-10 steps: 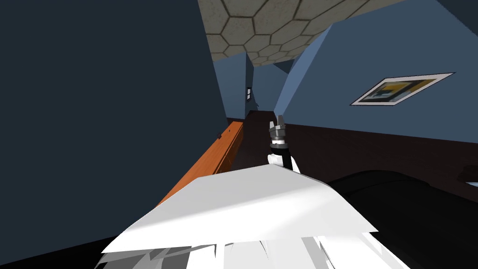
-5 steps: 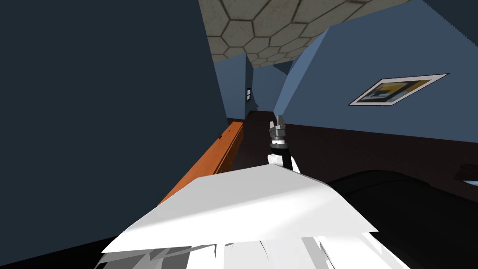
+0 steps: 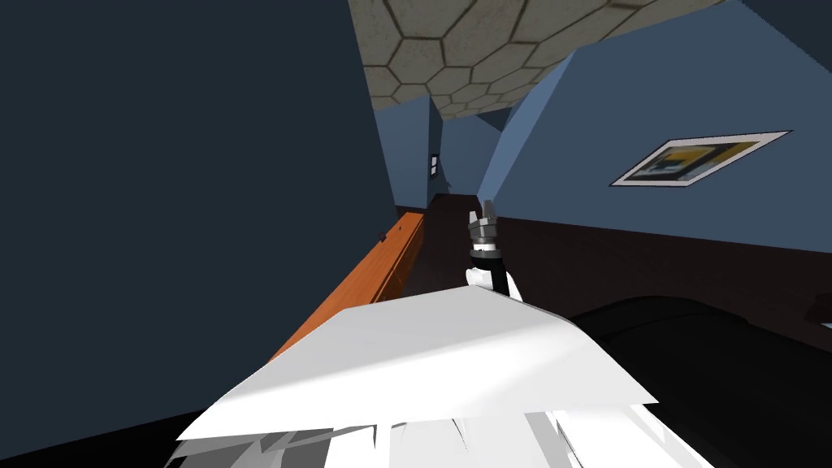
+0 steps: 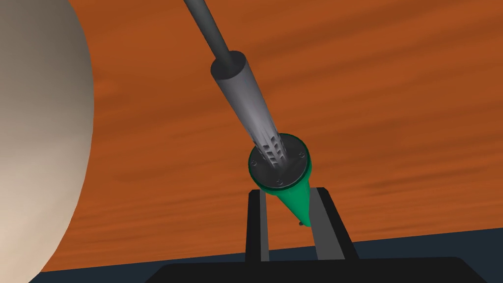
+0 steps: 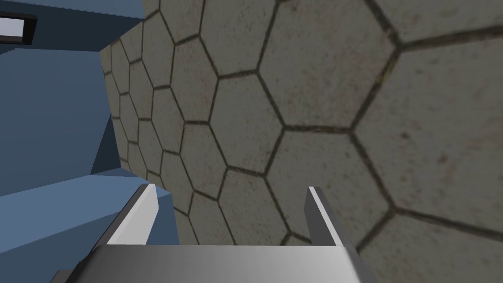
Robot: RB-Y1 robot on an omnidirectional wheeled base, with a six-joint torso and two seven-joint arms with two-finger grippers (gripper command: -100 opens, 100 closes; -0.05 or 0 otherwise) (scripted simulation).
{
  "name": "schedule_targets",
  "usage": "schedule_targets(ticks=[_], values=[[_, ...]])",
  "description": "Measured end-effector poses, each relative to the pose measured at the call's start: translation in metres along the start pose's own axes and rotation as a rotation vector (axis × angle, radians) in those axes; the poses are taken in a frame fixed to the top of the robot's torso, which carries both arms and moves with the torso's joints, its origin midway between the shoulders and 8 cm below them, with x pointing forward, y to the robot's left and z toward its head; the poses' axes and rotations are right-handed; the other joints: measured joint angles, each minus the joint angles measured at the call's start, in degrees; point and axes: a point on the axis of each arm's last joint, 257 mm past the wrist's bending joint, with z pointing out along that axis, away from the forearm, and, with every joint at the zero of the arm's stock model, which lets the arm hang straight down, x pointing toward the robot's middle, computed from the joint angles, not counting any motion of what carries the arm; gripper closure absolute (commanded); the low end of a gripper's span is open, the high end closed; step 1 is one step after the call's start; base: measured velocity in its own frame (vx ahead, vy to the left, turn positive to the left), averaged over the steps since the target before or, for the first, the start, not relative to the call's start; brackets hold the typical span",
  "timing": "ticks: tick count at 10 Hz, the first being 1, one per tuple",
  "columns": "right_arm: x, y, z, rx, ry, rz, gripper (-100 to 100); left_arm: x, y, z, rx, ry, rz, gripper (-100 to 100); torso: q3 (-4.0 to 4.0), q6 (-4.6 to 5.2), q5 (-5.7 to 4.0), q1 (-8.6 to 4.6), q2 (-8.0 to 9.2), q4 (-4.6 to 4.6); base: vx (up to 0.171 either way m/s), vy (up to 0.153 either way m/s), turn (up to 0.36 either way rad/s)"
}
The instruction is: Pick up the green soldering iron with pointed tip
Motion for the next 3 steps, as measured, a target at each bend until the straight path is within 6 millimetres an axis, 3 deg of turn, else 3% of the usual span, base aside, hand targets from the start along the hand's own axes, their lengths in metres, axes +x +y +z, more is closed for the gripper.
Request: schedule_targets(ticks=[2, 3], values=[[0.0000, 0.0000, 0.0000, 0.000, 0.000, 0.000, 0, -0.0036, 0.0085, -0.0066, 0.004, 0.006, 0.010, 100, 0.00, 0.01, -0.03, -0.06, 0.01, 0.00, 0.033, -0.055, 0.031], [0.0000, 0.0000, 0.0000, 0.000, 0.000, 0.000, 0, -0.0034, 0.0088, -0.0070, 0.004, 0.006, 0.009, 0, 0.04, 0.03, 0.01, 0.09, 0.08, 0.03, 0.004, -0.008, -0.001]])
